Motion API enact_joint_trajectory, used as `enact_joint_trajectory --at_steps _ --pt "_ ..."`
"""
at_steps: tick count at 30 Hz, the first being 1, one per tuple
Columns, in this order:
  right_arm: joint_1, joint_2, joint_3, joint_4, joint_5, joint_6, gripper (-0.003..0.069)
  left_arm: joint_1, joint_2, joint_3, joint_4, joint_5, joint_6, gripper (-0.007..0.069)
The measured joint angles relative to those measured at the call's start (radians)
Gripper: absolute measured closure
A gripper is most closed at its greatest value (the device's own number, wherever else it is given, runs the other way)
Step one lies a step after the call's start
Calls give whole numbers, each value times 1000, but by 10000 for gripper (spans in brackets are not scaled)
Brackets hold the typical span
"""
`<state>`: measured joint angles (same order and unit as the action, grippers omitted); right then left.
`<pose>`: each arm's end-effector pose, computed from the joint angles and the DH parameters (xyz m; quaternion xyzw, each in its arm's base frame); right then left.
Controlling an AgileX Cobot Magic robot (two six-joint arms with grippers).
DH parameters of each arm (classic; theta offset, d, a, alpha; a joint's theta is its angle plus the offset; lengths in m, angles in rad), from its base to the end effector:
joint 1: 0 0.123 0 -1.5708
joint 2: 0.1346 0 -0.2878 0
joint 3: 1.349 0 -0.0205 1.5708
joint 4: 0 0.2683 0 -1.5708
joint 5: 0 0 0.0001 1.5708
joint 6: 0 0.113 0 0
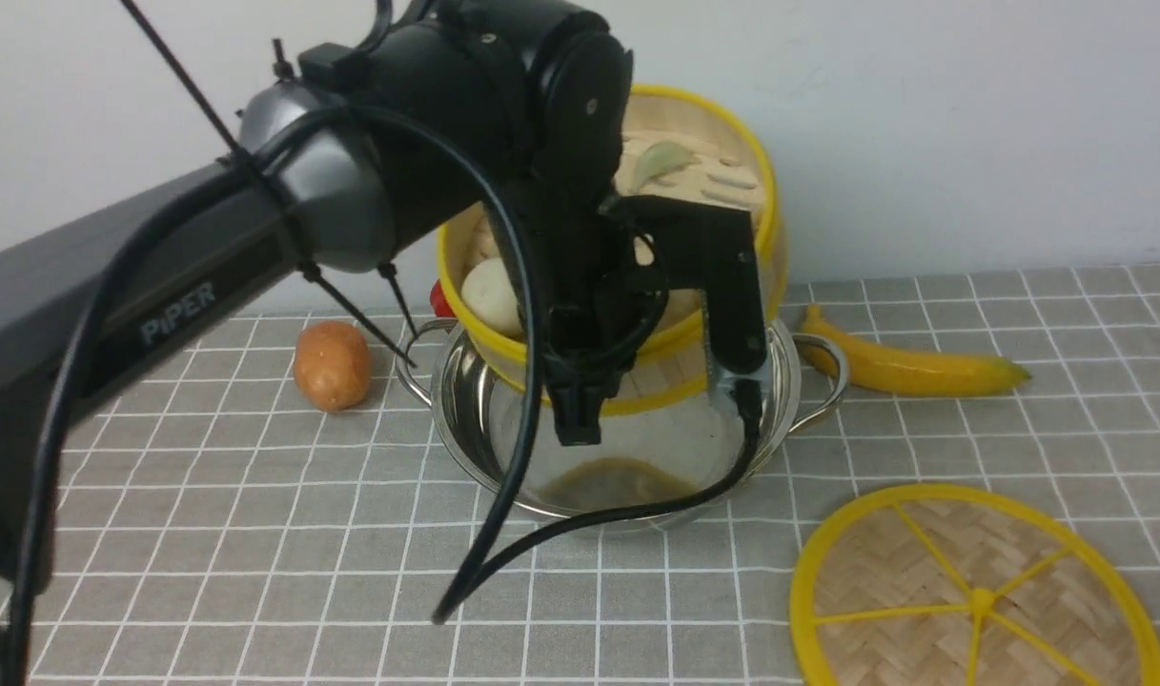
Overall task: Place the steamer in the pot on the grey tablecloth, and put the lid on the steamer.
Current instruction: 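Place the bamboo steamer basket with dumplings into the steel pot with the left gripper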
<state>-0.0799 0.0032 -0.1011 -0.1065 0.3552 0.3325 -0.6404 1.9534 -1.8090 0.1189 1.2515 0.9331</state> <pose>0.0856 -0.0111 0.2131 0.1307 0.7527 0.0351 0.6443 0.3609 -0.2530 0.2699 0.7086 0.6910 0.0768 0.1205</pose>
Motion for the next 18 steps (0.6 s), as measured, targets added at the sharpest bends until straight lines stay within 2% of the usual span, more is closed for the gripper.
enact_joint_trajectory --at_steps 12,18 --pt "0 0 0 0 0 1 414 -2 91 -22 49 2 2 594" --pt "0 0 0 0 0 1 414 -2 131 -30 50 0 39 594"
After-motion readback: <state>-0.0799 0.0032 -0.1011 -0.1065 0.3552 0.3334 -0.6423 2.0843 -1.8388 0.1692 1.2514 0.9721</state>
